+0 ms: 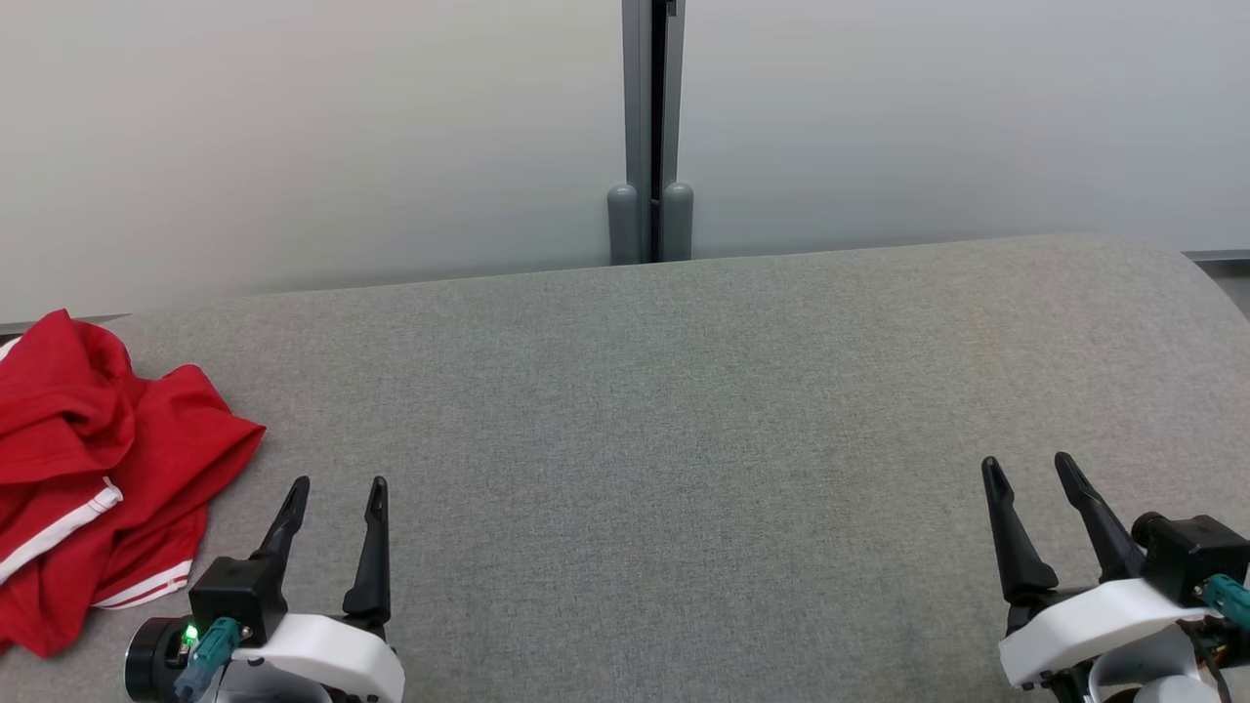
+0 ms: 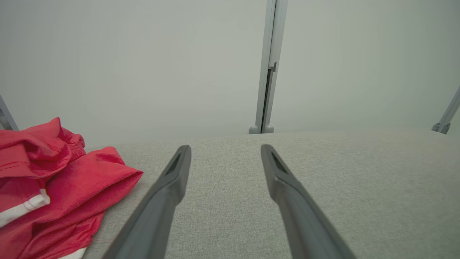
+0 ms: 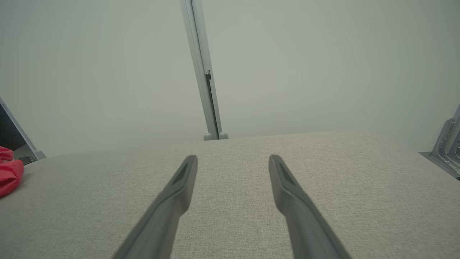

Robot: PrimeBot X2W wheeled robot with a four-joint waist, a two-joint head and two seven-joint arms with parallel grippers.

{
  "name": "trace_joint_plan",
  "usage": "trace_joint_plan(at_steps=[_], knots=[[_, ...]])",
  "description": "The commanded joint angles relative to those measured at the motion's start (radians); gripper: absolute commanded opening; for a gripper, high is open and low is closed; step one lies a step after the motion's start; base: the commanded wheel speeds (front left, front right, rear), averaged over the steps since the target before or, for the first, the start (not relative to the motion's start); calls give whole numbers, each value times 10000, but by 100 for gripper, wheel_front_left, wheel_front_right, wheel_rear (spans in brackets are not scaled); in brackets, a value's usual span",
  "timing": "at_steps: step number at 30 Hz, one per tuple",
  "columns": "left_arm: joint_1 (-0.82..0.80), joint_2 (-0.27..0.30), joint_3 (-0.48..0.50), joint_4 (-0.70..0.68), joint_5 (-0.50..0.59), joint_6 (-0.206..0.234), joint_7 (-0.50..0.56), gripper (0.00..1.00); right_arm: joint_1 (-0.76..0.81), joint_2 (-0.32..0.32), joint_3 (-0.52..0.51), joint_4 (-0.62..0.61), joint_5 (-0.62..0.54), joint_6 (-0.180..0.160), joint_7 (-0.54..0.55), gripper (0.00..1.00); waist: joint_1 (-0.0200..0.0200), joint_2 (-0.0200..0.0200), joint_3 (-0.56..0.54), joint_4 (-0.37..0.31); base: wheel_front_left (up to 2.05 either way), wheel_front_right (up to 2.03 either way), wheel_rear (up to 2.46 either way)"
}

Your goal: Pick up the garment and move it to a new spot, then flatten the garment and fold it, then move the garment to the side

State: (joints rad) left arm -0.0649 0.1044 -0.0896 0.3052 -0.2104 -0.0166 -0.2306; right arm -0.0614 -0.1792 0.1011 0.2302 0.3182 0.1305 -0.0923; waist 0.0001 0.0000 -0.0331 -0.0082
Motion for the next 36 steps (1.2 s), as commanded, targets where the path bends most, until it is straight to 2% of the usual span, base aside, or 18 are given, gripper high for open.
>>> trace_joint_plan(at_steps=[1,17,36], knots=[[61,55,-20,2,207,37,-89,100,23,-46,4,-57,-176,3,-73,100,-1,0,1,-4,0,0,0],[11,42,-78,287,1000,119,-361,100,147,84,-68,23,-709,4,-247,100,-1,0,-36,-39,0,0,0],[-82,-6,-10,639,527,161,-341,100,133,46,-105,43,-375,4,-83,100,-1,0,-34,7,0,0,0]])
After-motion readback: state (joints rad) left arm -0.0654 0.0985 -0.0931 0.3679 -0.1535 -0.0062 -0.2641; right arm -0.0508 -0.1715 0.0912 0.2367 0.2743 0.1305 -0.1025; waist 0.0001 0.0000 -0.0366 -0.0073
